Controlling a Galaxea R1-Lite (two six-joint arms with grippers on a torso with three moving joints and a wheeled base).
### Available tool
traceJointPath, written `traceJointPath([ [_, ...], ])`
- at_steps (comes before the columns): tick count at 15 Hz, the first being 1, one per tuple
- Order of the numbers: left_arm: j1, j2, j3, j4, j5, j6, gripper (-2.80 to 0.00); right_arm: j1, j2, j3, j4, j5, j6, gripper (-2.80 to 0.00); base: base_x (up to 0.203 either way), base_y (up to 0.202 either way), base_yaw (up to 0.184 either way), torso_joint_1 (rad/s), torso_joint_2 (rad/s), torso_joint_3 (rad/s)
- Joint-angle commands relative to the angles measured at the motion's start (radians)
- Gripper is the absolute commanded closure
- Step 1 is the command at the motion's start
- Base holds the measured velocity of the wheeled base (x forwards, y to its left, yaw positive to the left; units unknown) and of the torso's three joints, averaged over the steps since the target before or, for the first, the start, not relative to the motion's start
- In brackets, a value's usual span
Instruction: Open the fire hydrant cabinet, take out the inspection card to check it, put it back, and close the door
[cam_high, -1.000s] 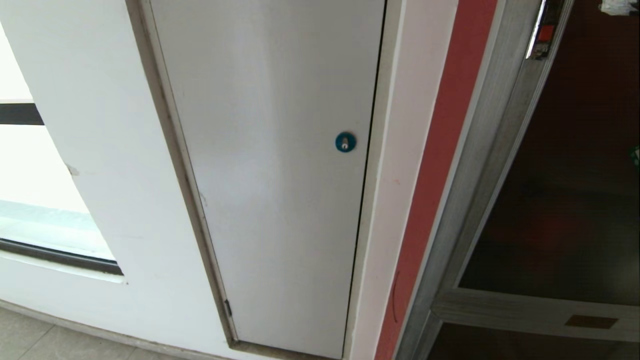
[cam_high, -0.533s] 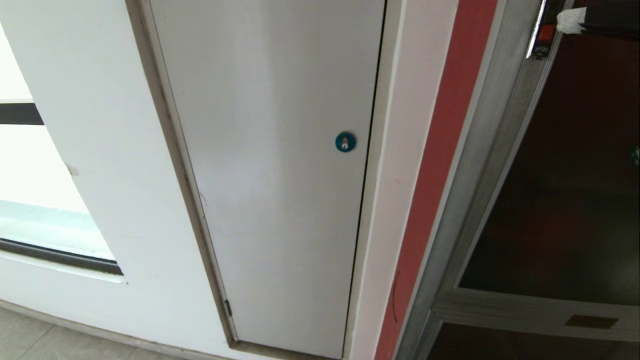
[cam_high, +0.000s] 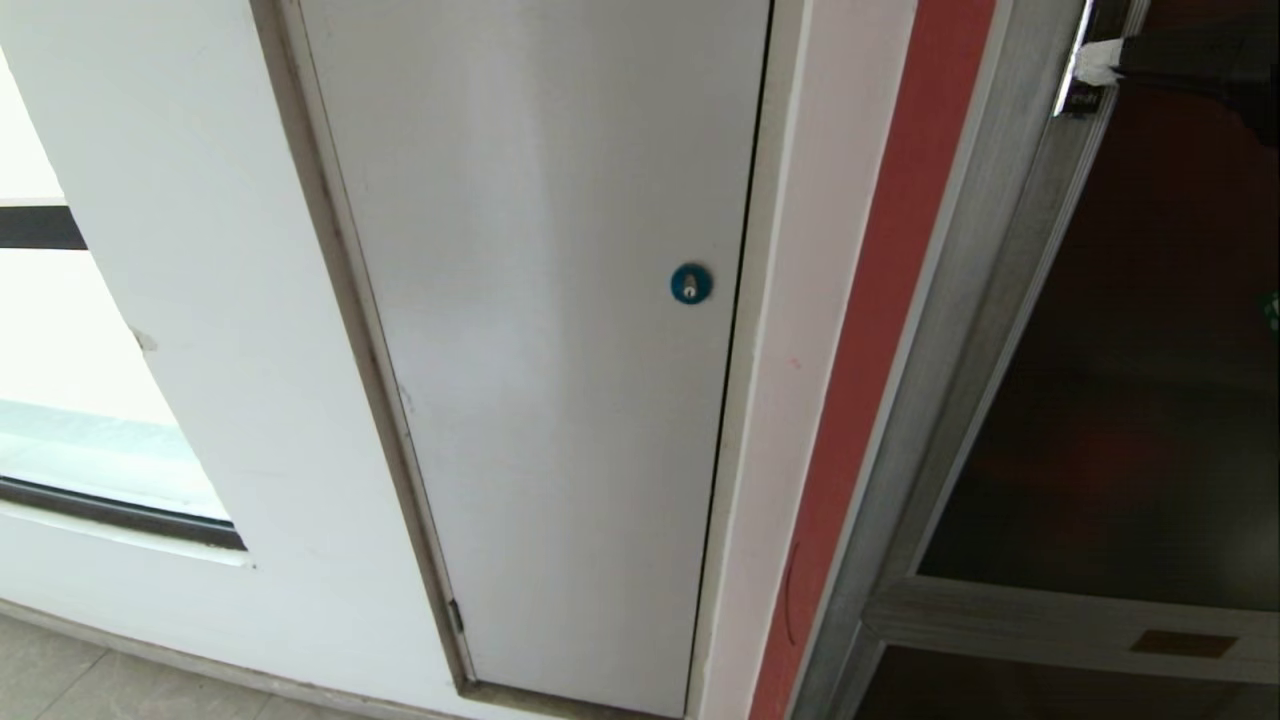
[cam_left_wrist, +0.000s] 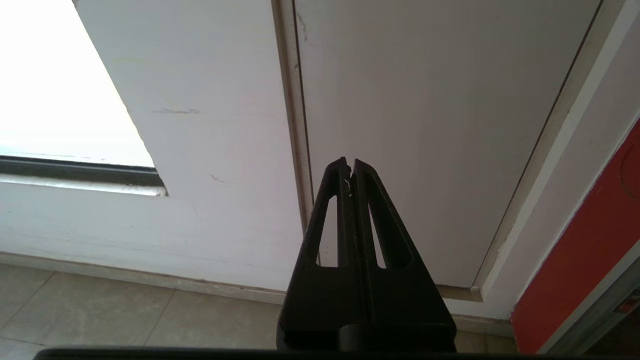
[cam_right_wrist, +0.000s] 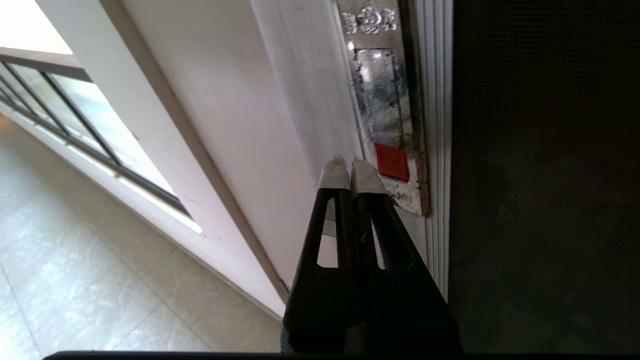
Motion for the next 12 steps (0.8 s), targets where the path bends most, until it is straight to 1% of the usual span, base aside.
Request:
traceJointPath([
  [1,0.000,0.001,0.006,0.000,0.000,0.000,0.00,0.000,0.022,-0.003,-0.001,-0.016,0.002,0.00,0.000,0.000,0.000,0.000,0.00,0.000],
  [6,0.000,0.001,0.006,0.000,0.000,0.000,0.00,-0.016,0.032,-0.008,-0.003,-0.021,0.006,0.00,0.000,0.000,0.000,0.000,0.00,0.000],
  [9,0.000,0.001,0.006,0.000,0.000,0.000,0.00,-0.037,0.035,-0.009,-0.034,-0.022,0.039,0.00,0.000,0.000,0.000,0.000,0.00,0.000],
  [12,0.000,0.001,0.006,0.000,0.000,0.000,0.00,-0.043,0.029,0.002,-0.027,-0.021,0.045,0.00,0.000,0.000,0.000,0.000,0.00,0.000],
])
